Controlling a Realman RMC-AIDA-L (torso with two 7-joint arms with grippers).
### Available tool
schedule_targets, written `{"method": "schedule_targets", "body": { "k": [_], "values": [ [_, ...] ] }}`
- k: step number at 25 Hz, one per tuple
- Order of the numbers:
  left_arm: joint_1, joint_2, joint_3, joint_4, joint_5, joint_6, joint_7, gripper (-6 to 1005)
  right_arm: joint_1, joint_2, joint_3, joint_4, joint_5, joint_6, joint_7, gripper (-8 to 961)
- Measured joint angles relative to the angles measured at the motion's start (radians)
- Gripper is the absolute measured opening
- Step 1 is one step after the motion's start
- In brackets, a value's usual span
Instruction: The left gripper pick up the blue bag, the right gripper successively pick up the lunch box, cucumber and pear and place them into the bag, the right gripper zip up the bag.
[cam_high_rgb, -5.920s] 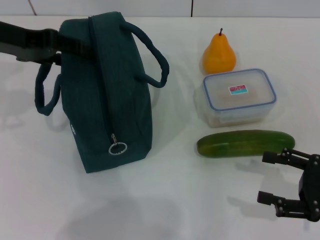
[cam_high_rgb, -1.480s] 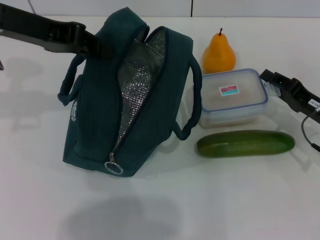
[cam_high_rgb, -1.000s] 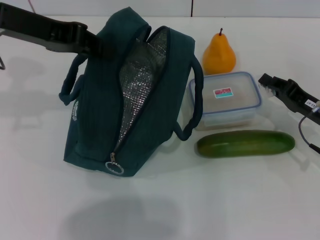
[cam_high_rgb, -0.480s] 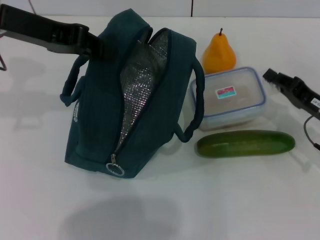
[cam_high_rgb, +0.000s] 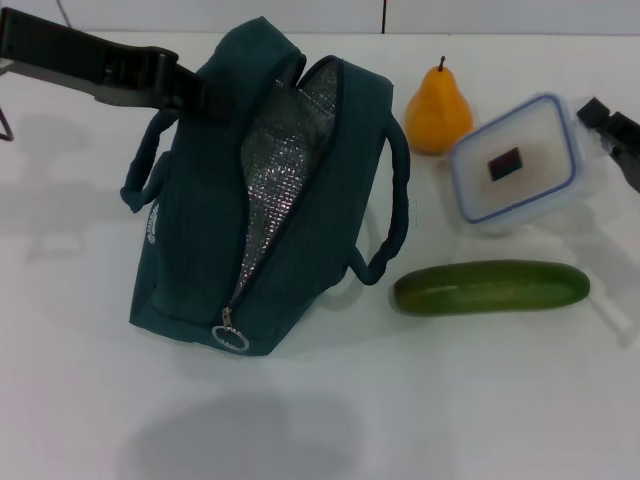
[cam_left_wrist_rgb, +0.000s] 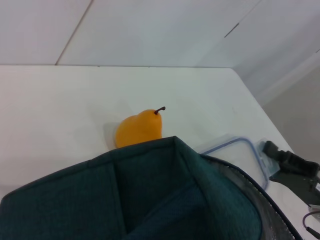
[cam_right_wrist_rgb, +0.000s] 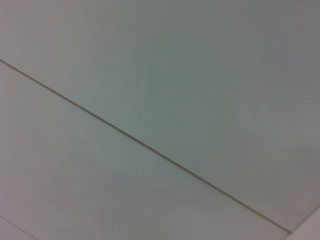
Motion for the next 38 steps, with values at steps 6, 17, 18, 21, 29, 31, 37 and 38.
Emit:
{"method": "schedule_targets", "body": {
  "k": [6, 17, 18, 21, 29, 31, 37, 38],
  "values": [
    [0.0, 0.0, 0.0, 0.0, -0.001, 0.0, 0.0, 47, -0.015, 0.0, 0.002, 0.004, 0.037, -0.046, -0.009, 93],
    [0.0, -0.003, 0.0, 0.0, -0.002, 0.0, -0.004, 47, -0.021, 0.0, 0.031, 0.007, 0.076, -0.161, -0.01, 93],
    [0.0, -0.003, 0.0, 0.0, -0.002, 0.0, -0.004, 47, -0.021, 0.0, 0.037, 0.007, 0.08, -0.176, -0.008, 93],
    [0.0, -0.004, 0.0, 0.0, -0.003, 0.0, -0.005, 47, -0.016, 0.0, 0.051, 0.008, 0.097, -0.212, 0.0, 93],
    [-0.007, -0.005, 0.0, -0.001, -0.003, 0.0, -0.006, 47, 0.021, 0.0, 0.052, 0.011, 0.147, -0.286, 0.066, 91],
    [-0.009, -0.005, 0.0, -0.001, -0.003, 0.0, -0.006, 47, 0.035, 0.0, 0.052, 0.013, 0.16, -0.306, 0.076, 91],
    [-0.014, -0.01, 0.0, -0.002, -0.003, 0.0, -0.007, 47, 0.108, 0.0, 0.051, 0.017, 0.194, -0.338, 0.117, 90],
    [-0.014, -0.012, 0.0, -0.003, -0.003, 0.0, -0.007, 47, 0.126, 0.0, 0.051, 0.019, 0.196, -0.34, 0.123, 90]
  ]
}}
